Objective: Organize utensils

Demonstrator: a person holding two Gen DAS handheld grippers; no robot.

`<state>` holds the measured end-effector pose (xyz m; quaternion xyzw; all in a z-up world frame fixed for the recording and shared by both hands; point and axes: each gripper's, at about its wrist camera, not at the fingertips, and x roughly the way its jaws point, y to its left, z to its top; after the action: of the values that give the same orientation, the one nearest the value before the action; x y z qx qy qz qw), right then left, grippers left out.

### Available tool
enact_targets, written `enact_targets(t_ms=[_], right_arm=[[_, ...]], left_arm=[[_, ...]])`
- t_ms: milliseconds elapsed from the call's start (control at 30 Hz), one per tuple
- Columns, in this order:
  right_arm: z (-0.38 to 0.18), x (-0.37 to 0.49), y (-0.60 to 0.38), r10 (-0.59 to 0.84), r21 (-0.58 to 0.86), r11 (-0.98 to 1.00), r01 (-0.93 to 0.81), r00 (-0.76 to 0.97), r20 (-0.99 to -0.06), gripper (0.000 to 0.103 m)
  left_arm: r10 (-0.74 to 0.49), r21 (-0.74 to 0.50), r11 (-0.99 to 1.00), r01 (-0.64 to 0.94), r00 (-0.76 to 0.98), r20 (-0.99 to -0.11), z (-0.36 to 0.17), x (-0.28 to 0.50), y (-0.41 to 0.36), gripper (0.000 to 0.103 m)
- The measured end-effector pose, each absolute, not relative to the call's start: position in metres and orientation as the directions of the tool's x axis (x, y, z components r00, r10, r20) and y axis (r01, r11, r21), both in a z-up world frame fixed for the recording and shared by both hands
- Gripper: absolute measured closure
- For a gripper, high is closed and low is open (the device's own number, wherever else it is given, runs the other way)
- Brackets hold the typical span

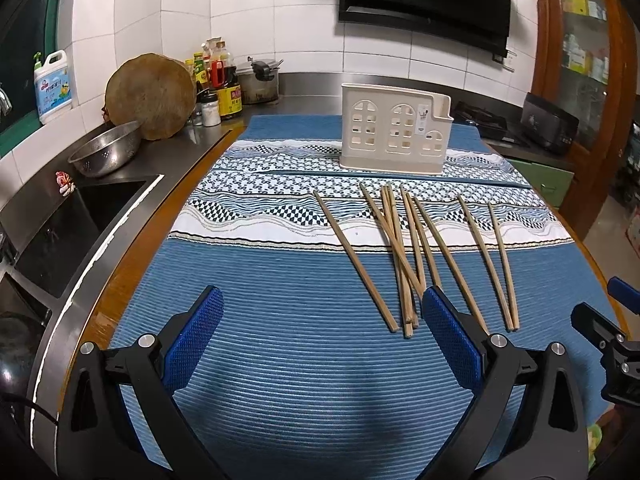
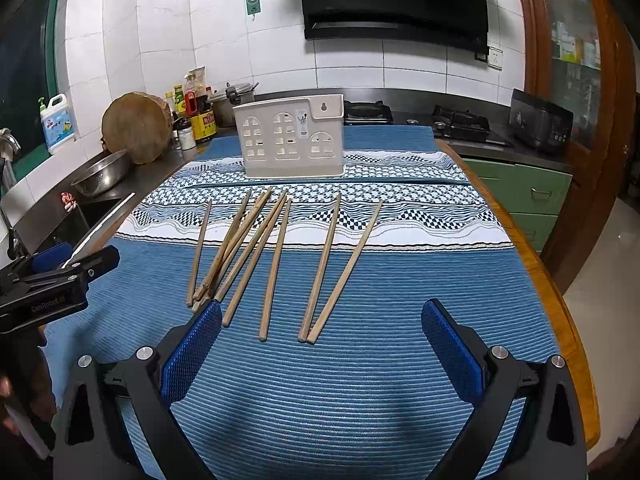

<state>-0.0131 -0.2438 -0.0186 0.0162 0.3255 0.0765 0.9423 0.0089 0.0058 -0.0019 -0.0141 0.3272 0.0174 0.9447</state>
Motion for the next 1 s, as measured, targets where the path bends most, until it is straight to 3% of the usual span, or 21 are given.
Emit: enact_targets(t_ms=[600, 667, 733, 1000], right_arm=[[-0.032, 0.006, -0.245, 0.143, 0.081, 0.990, -0.119, 0.752, -0.644, 0.009], [-0.034, 0.007, -0.246, 0.142, 0.082, 0.990, -0.117, 0.748, -0.648, 0.013], [-0.038, 0.011, -0.246, 0.150, 0.092, 0.989, -0.120, 0.736, -0.661, 0.023], [-0.056, 0.019, -0.242, 0.170, 0.115, 0.985, -0.125, 0.692, -0.702, 0.038]], left_arm=[[0.018, -0.043, 0.997, -0.059, 0.771, -0.637, -0.014, 0.023, 0.011, 0.005], [0.016, -0.052, 0.997, -0.064, 0.769, -0.639, -0.015, 0.025, 0.014, 0.005], [0.013, -0.057, 0.996, -0.065, 0.768, -0.641, -0.015, 0.027, 0.016, 0.006], [0.022, -0.048, 0.996, -0.070, 0.761, -0.649, -0.022, 0.033, 0.019, 0.007]])
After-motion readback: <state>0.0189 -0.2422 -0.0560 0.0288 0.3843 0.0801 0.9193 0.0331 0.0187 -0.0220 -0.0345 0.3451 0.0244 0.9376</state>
